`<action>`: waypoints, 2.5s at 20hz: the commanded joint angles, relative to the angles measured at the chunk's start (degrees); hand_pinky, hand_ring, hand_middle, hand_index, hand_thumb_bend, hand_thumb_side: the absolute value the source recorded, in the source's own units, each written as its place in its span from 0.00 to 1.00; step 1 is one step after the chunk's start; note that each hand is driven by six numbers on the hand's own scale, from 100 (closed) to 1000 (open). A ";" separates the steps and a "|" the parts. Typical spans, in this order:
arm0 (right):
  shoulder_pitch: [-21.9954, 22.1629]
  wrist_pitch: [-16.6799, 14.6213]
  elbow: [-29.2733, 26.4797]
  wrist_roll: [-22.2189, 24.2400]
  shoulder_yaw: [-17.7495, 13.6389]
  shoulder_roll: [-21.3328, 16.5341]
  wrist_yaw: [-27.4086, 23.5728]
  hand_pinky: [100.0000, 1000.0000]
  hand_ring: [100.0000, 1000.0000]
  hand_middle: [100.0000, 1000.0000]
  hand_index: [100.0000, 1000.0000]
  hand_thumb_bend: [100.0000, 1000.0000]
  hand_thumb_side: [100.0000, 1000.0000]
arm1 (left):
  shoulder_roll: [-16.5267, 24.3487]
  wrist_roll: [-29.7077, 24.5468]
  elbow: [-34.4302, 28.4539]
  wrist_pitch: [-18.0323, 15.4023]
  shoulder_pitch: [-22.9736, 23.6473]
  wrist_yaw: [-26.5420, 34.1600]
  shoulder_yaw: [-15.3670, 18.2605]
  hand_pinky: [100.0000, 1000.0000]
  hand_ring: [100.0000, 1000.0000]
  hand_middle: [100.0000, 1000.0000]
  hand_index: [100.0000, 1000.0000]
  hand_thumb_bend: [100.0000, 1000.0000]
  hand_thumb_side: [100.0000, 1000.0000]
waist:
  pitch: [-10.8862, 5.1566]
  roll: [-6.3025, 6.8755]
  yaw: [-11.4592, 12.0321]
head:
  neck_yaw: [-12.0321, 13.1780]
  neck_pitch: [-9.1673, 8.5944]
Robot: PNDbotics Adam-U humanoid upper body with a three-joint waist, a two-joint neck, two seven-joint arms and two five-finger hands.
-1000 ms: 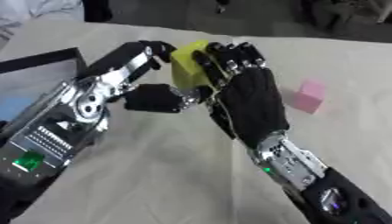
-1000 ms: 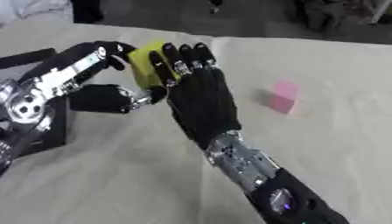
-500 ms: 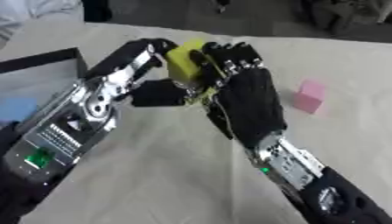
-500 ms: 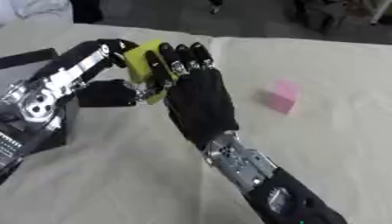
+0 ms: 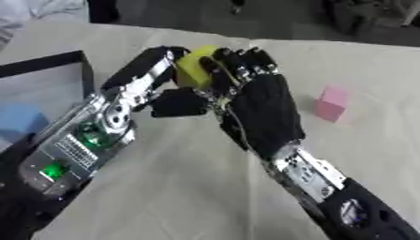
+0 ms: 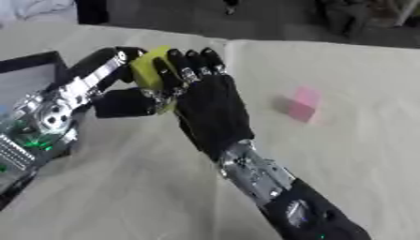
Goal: Pick up the objects with one hand, pass them to the other hand, and then place them into the box on the other side of the table.
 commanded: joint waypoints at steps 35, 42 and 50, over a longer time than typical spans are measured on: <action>-1.78 -3.81 -3.42 3.83 1.76 -5.73 -3.10 0.71 0.70 0.68 0.67 0.48 0.00 | 7.35 10.16 6.82 -3.26 4.59 7.37 10.68 0.60 0.29 0.20 0.30 0.00 0.41 | -2.52 -0.22 -0.40 | 0.61 -0.14; -2.88 -3.38 -5.88 5.74 -0.44 -11.20 -5.50 0.73 0.71 0.68 0.67 0.50 0.00 | 14.10 12.66 10.35 -4.35 7.35 9.37 14.40 0.65 0.36 0.22 0.32 0.00 0.41 | -2.58 -0.48 -0.60 | 1.78 0.07; -2.03 1.35 -9.60 6.97 -7.15 -17.28 -7.85 0.73 0.71 0.68 0.67 0.51 0.00 | 20.81 15.81 13.26 -5.07 12.09 11.90 18.36 0.66 0.37 0.23 0.34 0.00 0.41 | -2.24 -0.93 -0.87 | 5.13 0.24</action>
